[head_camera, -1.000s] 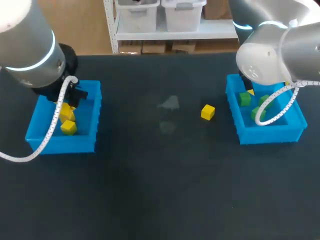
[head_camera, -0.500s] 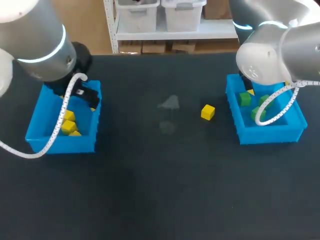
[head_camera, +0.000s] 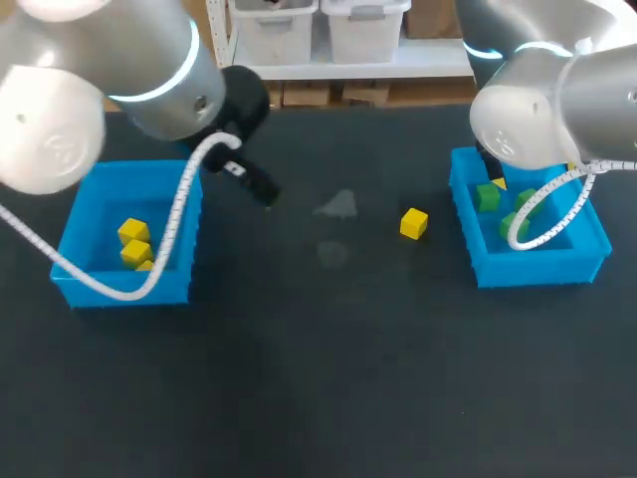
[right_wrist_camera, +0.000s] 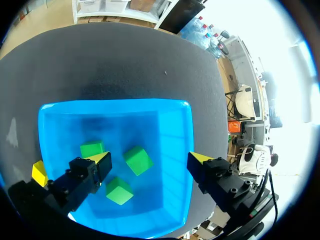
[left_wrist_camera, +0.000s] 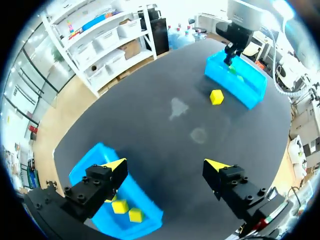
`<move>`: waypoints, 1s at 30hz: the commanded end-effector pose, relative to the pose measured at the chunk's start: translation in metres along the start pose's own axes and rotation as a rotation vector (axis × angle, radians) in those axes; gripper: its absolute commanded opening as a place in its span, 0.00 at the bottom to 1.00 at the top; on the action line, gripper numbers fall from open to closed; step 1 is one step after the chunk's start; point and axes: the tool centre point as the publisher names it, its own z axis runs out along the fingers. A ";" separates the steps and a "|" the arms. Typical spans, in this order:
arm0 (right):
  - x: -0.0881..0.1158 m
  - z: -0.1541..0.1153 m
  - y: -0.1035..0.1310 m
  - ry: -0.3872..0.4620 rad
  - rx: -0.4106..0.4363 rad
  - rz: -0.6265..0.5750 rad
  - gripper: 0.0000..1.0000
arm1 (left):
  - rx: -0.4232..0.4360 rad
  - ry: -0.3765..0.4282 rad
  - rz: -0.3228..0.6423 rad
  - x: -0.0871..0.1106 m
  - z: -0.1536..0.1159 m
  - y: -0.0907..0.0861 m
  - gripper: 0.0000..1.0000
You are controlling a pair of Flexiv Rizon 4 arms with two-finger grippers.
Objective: Put the green cubes in the right bin and the yellow cubes in the left bin.
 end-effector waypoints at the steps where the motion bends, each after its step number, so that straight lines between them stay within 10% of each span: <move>1: 0.001 0.000 -0.001 -0.003 -0.002 0.000 1.00 | -0.008 -0.013 0.009 -0.023 0.024 -0.014 1.00; 30: 0.001 0.000 -0.001 -0.003 -0.002 0.000 1.00 | -0.015 -0.213 -0.080 -0.080 0.089 -0.102 1.00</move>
